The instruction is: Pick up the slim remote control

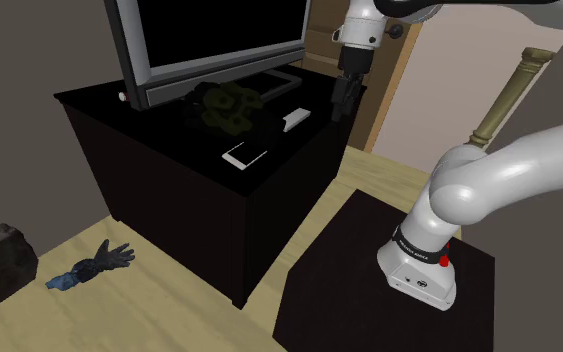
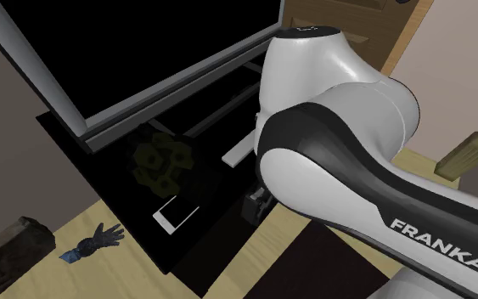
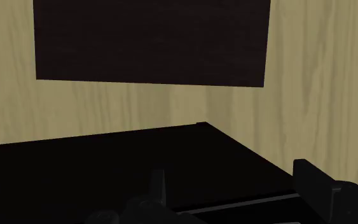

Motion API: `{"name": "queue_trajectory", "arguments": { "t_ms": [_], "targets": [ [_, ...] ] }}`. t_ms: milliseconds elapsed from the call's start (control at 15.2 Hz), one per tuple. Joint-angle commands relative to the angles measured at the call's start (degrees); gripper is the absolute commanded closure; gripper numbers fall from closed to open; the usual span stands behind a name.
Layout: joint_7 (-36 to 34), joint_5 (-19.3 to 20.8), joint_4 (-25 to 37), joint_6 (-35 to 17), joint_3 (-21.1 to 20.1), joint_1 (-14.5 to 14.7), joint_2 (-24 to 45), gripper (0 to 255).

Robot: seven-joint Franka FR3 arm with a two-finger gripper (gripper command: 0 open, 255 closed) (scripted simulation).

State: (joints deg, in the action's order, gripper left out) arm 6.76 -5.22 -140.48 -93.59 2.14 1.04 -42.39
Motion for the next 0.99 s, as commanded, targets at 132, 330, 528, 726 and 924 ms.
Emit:
{"name": "queue_trajectory", "arguments": {
  "t_ms": [132,330,528,726,924],
  "targets": [
    [7.3,2.7,-0.6,-1.7,3.0,0.4,1.1,0],
    [18.0,6.5,-0.6,-4.7,7.4,1.2,3.8,0],
    [28.6,9.7,0.4,-8.1,11.8,2.2,7.7,0],
    [39.1,11.8,2.5,-11.7,15.9,3.6,12.6,0],
    [49.6,12.7,5.5,-15.4,19.7,5.3,18.4,0]
  ]
}}
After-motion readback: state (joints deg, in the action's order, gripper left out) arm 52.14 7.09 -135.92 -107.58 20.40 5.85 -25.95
